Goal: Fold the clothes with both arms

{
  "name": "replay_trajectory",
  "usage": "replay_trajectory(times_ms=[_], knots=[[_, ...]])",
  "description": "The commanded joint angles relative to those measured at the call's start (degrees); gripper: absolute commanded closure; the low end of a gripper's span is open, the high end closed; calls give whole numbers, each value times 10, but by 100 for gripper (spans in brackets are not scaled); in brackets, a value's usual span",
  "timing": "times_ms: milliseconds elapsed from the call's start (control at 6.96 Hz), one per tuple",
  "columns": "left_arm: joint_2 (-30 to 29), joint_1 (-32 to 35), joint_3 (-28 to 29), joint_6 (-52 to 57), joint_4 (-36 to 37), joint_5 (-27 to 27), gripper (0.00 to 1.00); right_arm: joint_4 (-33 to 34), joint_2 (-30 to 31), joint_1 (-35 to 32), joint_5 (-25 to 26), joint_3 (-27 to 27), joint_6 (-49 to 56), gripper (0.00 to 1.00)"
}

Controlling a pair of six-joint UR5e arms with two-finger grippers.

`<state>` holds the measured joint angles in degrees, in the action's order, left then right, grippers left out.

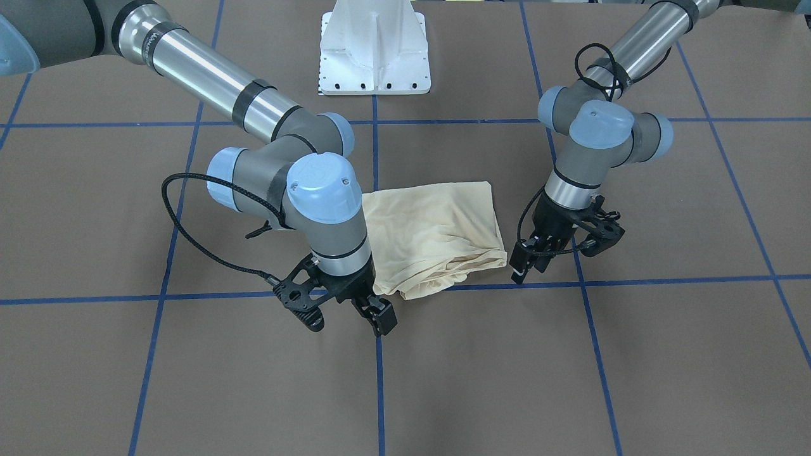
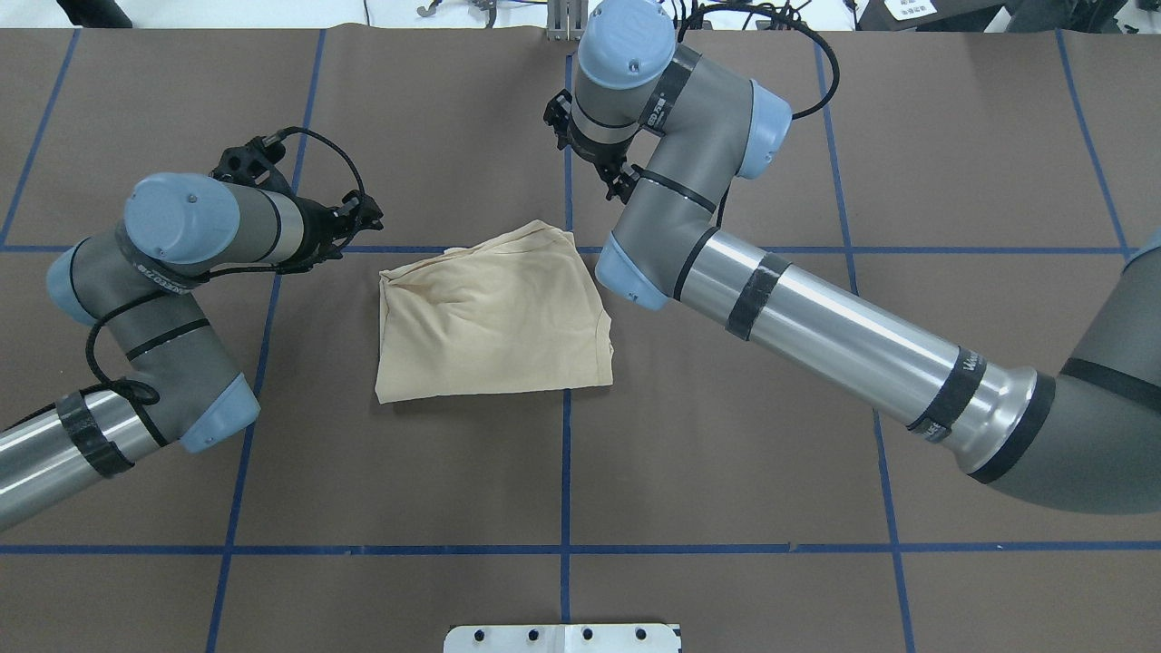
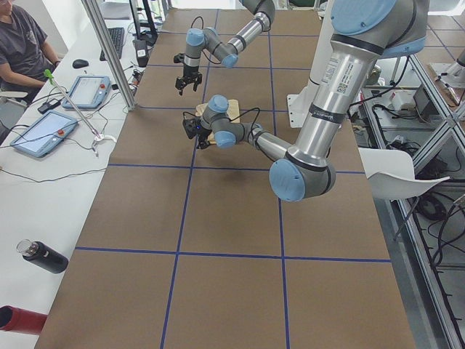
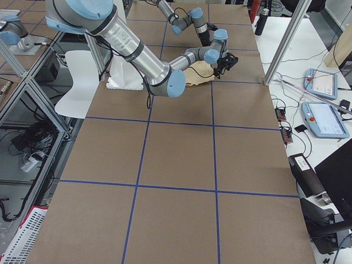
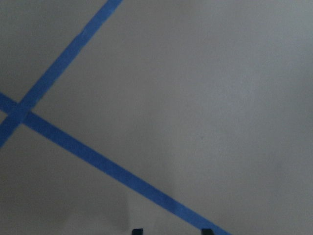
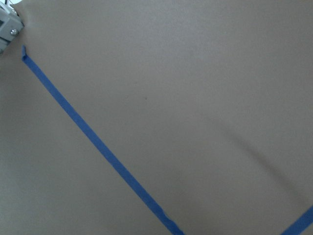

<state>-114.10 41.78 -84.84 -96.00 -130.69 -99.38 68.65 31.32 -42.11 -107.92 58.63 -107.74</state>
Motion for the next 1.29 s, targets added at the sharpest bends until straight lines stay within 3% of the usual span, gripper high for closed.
replay_trajectory(times_ms=[0, 144, 287, 574, 862, 1149], knots=[[-4, 42, -3, 58, -2, -62, 0, -1, 23, -37, -39, 11, 54, 0], [3, 68, -19, 123, 0, -110, 0, 3, 88, -65, -71, 71, 113, 0], [26, 82, -54, 219, 3, -123, 0, 9, 174, -101, -111, 142, 184, 0], [108, 132, -93, 414, -1, -173, 0, 10, 298, -191, -184, 215, 355, 0], [187, 227, -95, 672, -2, -241, 0, 10, 398, -277, -237, 234, 612, 0], [229, 317, -76, 862, 9, -299, 0, 45, 476, -353, -244, 232, 878, 0]])
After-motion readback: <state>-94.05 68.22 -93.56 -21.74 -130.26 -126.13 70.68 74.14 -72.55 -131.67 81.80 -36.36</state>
